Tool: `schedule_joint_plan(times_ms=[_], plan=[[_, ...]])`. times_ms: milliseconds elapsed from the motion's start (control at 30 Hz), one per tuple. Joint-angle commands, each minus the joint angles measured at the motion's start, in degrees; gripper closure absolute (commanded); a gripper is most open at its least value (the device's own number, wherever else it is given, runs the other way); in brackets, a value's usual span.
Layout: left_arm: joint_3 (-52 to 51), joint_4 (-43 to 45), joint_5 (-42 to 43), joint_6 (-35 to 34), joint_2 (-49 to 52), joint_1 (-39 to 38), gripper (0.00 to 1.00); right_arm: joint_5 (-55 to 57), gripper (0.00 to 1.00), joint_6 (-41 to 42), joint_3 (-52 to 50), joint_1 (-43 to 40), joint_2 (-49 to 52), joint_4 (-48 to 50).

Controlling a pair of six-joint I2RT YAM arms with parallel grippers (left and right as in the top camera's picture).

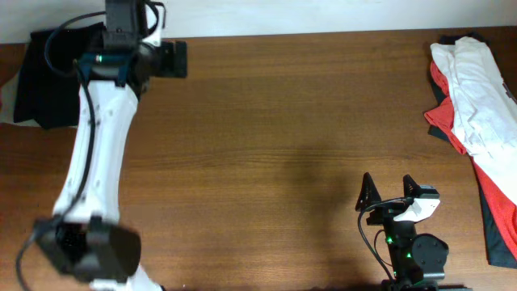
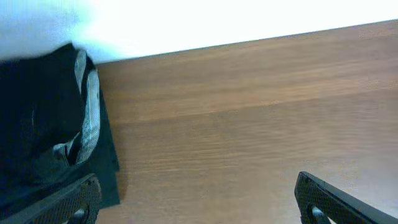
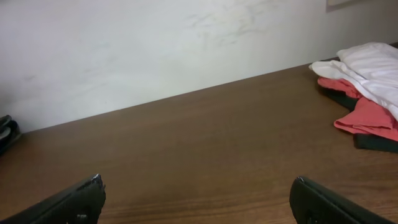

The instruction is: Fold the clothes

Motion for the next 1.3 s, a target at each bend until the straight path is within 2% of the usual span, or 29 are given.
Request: schedule_joint_plan(times_ms=[0, 67, 233, 300, 467, 533, 700, 833, 967, 1167, 1267], plan=[[-12.13, 0.00, -0.50, -0.48, -14.25, -2.78, 0.01, 0.68, 0.01, -0.17, -0.26, 0.52, -0.48, -0.35], [-24.83, 3.58, -1.14, -0.09, -24.90, -2.95, 0.01, 0.68, 0.01, -0.17, -0.26, 0.52, -0.48, -0.35], [-51.41, 19.08, -0.17, -0.09, -47.41, -2.95, 0.01, 0.68, 0.01, -0.17, -0.26, 0.52, -0.48, -0.35], [-62.47, 24.39, -0.22, -0.02, -59.34, -2.95, 0.01, 0.68, 0.01, -0.17, -0.26, 0.52, -0.48, -0.35], [-82.73, 35.39, -0.22, 3.89, -86.33, -2.95, 0.01, 0.68, 0.01, -0.17, -0.26, 0.52, -0.48, -0.35], [-88.28, 38.93, -0.11, 3.78, -91.58, -2.05, 0.01, 0.68, 0.01, -0.17, -0.26, 0.52, -0.48, -0.35], [-101.68, 52.15, 2.82, 3.54, -98.44, 2.25, 0.01, 0.68, 0.01, -0.17, -0.26, 0.52, -0.48, -0.35], [-107.58, 56.22, 2.82, 3.58, -103.03, 3.98, 0.01, 0.68, 0.01, -0.17, -0.26, 0.52, -0.48, -0.35], [-108.39, 55.63, 2.71, 3.63, -104.35, 6.14, 0.01, 0.68, 0.01, -0.17, -0.26, 0.52, -0.48, -0.35], [-108.39, 45.05, 2.40, 3.63, -104.35, 8.46, 0.01, 0.68, 0.01, -0.17, -0.26, 0.52, -0.48, -0.35], [-108.39, 44.94, 3.23, 3.63, -104.35, 8.55, 0.01, 0.68, 0.01, -0.17, -0.26, 0.52, -0.48, -0.35]])
